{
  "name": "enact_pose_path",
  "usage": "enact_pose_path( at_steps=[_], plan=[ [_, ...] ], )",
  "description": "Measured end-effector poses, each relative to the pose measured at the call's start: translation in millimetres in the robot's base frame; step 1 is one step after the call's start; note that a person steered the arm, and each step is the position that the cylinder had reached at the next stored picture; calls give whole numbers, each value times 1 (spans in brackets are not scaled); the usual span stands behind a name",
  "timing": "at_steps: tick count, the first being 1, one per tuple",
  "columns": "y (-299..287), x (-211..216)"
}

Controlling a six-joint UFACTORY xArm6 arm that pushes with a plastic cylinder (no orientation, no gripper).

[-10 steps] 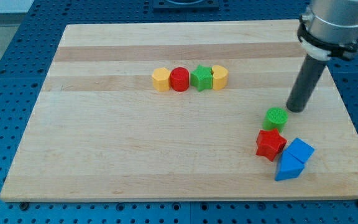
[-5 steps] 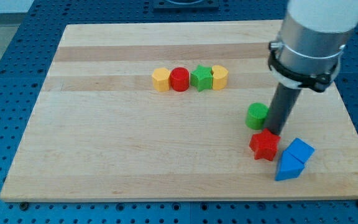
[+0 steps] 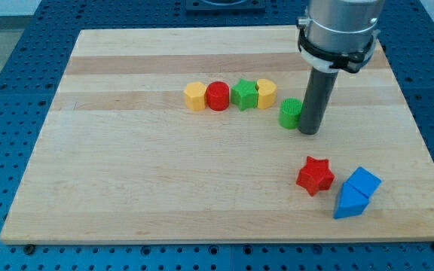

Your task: Slide the green circle closer to the yellow heart

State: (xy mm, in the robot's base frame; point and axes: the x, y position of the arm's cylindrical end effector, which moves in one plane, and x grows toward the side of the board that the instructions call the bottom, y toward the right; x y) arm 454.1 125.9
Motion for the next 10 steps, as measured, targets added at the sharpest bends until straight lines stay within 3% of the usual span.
enact_pose_path(
  at_steps=[1,3,6,10],
  plan=[
    [-1,26],
    [-36,36],
    [-37,-4],
    [-34,-24]
  ],
)
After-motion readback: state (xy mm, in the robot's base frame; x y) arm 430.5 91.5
